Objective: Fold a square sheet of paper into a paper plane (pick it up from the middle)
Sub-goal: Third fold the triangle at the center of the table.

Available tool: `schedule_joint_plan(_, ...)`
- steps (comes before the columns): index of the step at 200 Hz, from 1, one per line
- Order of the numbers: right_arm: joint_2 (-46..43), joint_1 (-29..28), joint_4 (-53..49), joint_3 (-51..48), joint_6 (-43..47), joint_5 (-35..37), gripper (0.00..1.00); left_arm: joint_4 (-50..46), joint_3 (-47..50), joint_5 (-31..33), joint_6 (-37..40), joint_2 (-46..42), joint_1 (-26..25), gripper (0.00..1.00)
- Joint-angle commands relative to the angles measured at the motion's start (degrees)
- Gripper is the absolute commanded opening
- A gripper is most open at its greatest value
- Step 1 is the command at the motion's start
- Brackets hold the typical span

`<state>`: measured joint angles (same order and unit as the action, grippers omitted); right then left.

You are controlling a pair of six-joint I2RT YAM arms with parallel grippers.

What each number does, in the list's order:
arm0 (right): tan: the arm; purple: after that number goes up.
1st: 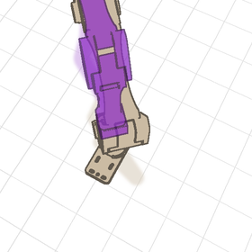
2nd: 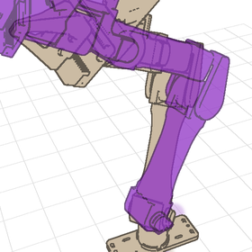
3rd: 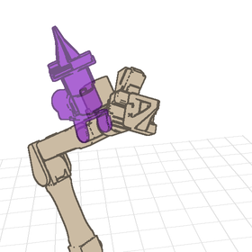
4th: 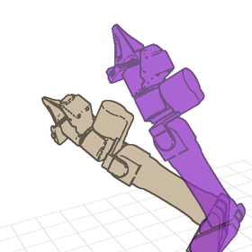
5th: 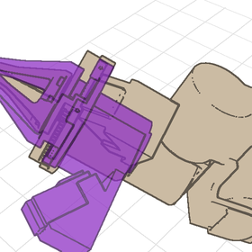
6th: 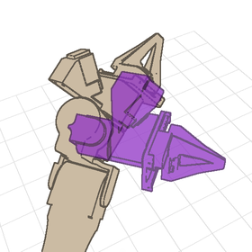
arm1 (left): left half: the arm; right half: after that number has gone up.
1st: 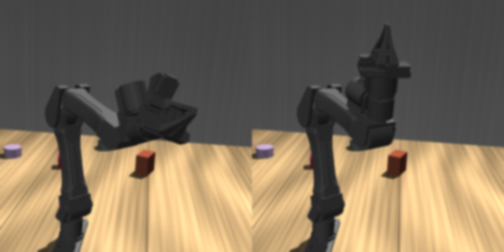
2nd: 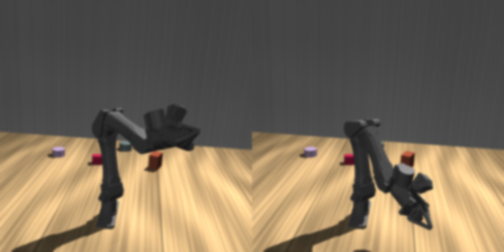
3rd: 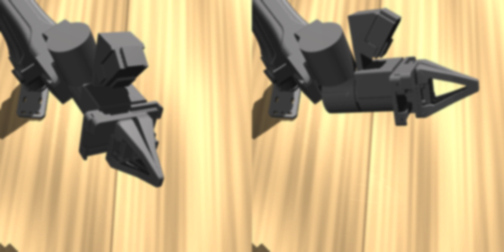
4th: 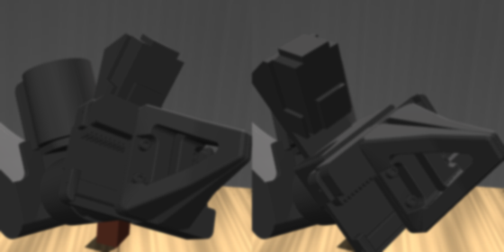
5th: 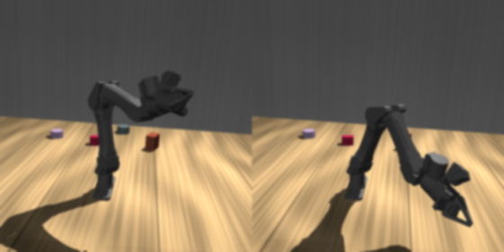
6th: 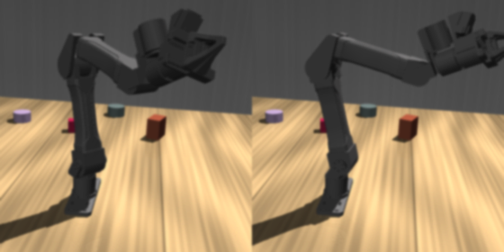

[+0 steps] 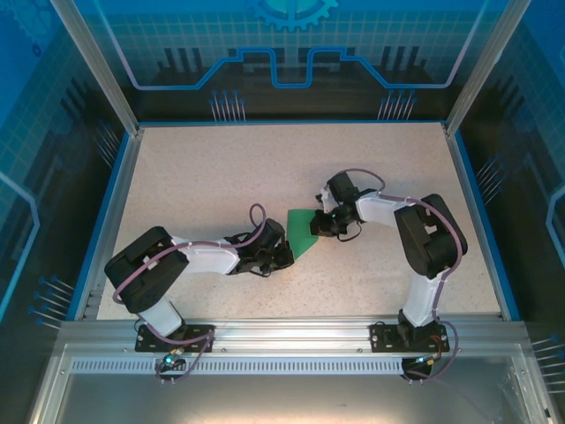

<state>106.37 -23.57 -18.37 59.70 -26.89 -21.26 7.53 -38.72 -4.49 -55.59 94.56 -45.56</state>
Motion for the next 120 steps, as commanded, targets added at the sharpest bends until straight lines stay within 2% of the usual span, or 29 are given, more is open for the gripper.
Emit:
schedule_joint_plan(1, -5.0, -0.5, -1.0, 0.1, 1.4, -0.4, 0.10, -8.2, 2.5, 1.6, -0.3, 1.2, -0.5, 0.03)
schedule_joint_plan(24, -9.9, -2.9, -0.5, -2.8, 0.9, -0.1, 0.11, -8.2, 2.2, 1.6, -0.2, 1.4, -0.5, 0.03)
schedule_joint_plan(51, -11.6, -5.8, -0.3, -5.5, -1.1, 2.2, 0.10, -8.4, 1.8, 1.7, 0.0, 1.4, -0.6, 0.03)
schedule_joint_plan(120, -4.5, -11.0, 2.5, -5.0, -1.2, -4.9, 0.10, -8.8, 1.8, 1.9, -0.2, 0.9, -0.5, 0.03)
